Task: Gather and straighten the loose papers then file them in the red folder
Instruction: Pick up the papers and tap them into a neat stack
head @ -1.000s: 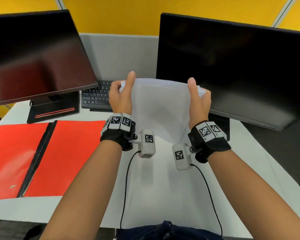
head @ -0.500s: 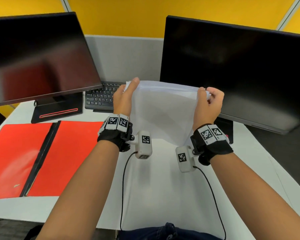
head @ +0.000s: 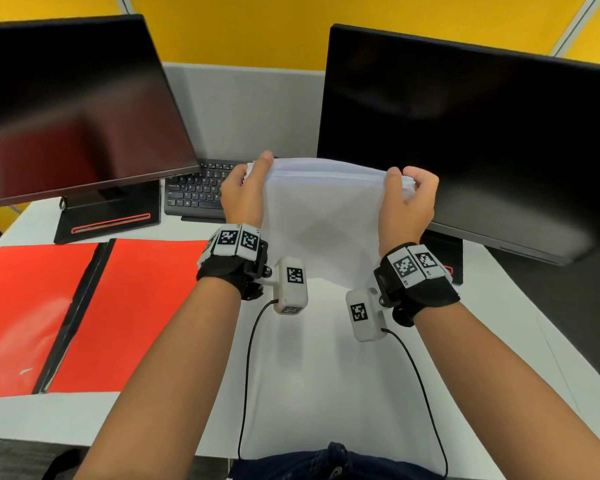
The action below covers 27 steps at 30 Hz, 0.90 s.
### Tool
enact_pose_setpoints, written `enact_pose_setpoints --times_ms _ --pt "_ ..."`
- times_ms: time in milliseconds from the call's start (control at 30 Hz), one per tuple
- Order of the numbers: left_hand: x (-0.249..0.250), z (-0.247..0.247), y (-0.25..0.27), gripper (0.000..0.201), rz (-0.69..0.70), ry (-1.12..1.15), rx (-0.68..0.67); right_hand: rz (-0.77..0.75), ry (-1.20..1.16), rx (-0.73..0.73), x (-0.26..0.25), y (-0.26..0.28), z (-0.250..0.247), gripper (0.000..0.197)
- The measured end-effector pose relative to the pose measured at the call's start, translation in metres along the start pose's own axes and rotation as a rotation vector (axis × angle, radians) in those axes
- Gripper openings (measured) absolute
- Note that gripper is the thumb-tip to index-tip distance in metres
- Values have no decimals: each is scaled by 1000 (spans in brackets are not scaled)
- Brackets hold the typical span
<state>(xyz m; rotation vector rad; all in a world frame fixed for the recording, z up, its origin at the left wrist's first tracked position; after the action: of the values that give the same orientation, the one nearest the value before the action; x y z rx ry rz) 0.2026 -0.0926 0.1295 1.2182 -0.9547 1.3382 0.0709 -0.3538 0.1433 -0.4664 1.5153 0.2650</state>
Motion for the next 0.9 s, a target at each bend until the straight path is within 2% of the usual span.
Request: enact_pose_setpoints --times_ms 133,233,367,400,500,567,633,767,900 --pt "2 6 -2 47 -5 -32 -21 14 -34 -1 6 -4 -9 34" --pt "-1 3 -7 33 -37 -62 -4 69 -90 -97 12 0 -1 38" --pt "-11 -2 -9 28 -73 30 -25 132 -203 -249 20 10 11 48" --pt "-14 -1 -10 36 -90 58 -64 143 -239 -290 22 11 13 52" --pt "-24 11 -4 83 -153 94 -264 185 -363 -361 34 15 14 62" --pt "-35 14 0 90 -165 90 -372 205 -385 -370 46 17 10 70" --pt "-39 8 7 97 -161 122 -378 227 -334 -395 57 22 10 81" --pt "-55 4 17 86 -157 106 -404 273 -215 -461 77 38 19 91" --pt "-68 -2 14 79 -109 -22 -295 256 -108 -467 84 39 21 82"
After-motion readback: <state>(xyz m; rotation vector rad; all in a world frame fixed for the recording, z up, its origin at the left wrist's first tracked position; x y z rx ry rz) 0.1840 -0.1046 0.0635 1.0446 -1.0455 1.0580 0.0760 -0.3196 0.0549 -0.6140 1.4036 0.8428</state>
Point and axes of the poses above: each hand's wrist, its own y-axis away from the middle knuckle, its own z-axis out of the palm, x = y × z, the point moved 10 cm from there along -y, towards the middle knuckle, and after that the axes turned 3 degrees about x, right-handed, at the moved point
